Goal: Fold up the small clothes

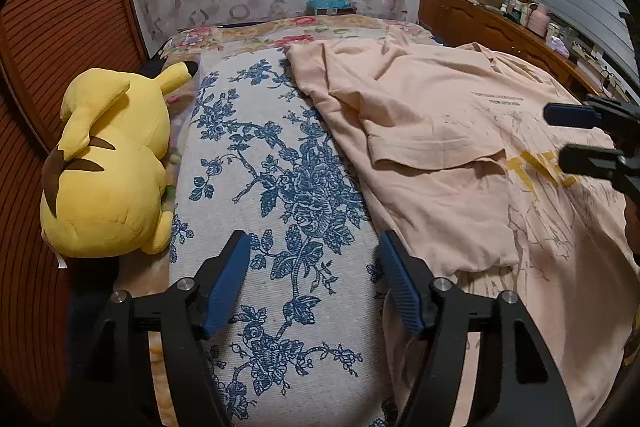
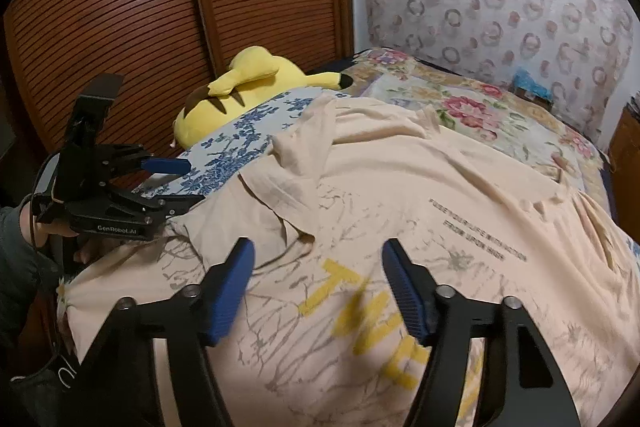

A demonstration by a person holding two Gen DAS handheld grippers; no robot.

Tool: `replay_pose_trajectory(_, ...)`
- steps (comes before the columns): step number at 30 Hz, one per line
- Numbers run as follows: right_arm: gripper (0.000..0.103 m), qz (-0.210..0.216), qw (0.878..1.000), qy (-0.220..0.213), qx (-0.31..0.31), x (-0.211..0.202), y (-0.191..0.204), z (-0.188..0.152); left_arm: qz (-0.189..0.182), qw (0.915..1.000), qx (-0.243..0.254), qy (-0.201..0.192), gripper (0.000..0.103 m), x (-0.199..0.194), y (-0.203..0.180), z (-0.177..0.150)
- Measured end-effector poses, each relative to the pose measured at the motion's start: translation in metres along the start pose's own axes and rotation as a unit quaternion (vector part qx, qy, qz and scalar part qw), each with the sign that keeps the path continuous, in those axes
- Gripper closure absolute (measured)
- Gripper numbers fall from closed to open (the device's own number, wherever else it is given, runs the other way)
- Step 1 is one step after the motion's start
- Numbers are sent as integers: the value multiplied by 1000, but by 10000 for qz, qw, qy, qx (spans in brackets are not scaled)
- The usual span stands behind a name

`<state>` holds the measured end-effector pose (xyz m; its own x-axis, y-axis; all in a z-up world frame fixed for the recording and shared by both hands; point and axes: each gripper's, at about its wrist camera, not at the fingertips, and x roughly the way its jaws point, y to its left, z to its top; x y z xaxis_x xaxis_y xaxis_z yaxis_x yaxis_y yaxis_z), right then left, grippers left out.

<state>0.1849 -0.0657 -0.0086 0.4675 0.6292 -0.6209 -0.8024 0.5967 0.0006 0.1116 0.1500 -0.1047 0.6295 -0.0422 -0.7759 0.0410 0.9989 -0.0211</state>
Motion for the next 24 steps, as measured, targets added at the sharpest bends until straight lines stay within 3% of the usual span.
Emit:
replay_pose_trajectory(5, 62, 331, 9993, 41, -166, 20, 3, 16, 66, 9999, -86, 22, 28, 1, 3, 0)
replay_pose_trajectory(14, 63, 689, 9963, 255, -453, 59, 16, 35, 74, 9999, -113, 26, 26, 1, 4, 0)
replay_pose_trajectory(23, 64, 590, 9929, 625, -827, 90, 24, 43, 100, 9998, -152, 38, 23, 2, 8, -1)
replay_pose_trajectory(24, 69, 530, 9925, 675, -874, 94, 25, 42, 95, 9998, -154, 39, 23, 2, 7, -1)
